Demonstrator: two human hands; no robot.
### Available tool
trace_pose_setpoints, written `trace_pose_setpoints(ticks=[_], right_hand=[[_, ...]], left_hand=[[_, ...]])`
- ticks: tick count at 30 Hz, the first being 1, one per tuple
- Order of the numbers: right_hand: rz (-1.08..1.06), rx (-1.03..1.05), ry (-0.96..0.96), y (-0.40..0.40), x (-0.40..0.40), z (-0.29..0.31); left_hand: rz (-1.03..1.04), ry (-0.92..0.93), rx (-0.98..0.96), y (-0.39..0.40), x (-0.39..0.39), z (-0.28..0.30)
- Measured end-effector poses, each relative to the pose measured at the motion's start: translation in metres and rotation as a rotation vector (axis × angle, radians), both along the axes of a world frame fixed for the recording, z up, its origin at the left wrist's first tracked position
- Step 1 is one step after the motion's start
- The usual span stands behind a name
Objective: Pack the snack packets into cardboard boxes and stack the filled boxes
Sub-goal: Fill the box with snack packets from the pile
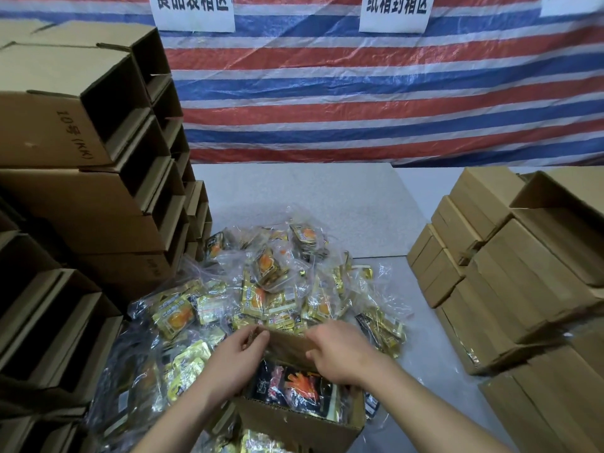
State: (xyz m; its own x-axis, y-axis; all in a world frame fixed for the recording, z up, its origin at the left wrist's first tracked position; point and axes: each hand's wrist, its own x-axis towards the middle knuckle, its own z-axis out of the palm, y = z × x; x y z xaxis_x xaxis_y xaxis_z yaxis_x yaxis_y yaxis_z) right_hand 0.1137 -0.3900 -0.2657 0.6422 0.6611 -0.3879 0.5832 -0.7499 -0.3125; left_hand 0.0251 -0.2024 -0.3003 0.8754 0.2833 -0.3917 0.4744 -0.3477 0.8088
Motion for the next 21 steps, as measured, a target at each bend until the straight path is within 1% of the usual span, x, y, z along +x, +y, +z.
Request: trace_pose_setpoints(ticks=[5, 7, 9, 12, 17, 21], right_hand=[[0.004, 0.01, -0.011, -0.013, 0.002, 0.0], [-0.016, 0.011, -0.025, -0.02, 0.004, 0.0], [-0.066, 0.02, -0.037, -0.03, 0.007, 0.0], [-0.148, 0.02, -0.087, -0.044, 0.013, 0.001], [-0.306, 0.026, -0.174, -0.063, 0.024, 0.001], [-0.412, 0.061, -0.233, -0.072, 0.029, -0.004]], left_hand=[[-0.014, 0.048, -0.031, -0.009, 0.002, 0.006], [-0.012, 0.058, -0.086, -0.015, 0.005, 0.011], [-0.023, 0.044, -0.147, -0.024, 0.007, 0.018], [-0.049, 0.009, -0.179, -0.037, 0.011, 0.02], [0.065, -0.004, -0.27, -0.055, 0.015, 0.014], [0.017, 0.033, -0.21, -0.071, 0.021, 0.011]])
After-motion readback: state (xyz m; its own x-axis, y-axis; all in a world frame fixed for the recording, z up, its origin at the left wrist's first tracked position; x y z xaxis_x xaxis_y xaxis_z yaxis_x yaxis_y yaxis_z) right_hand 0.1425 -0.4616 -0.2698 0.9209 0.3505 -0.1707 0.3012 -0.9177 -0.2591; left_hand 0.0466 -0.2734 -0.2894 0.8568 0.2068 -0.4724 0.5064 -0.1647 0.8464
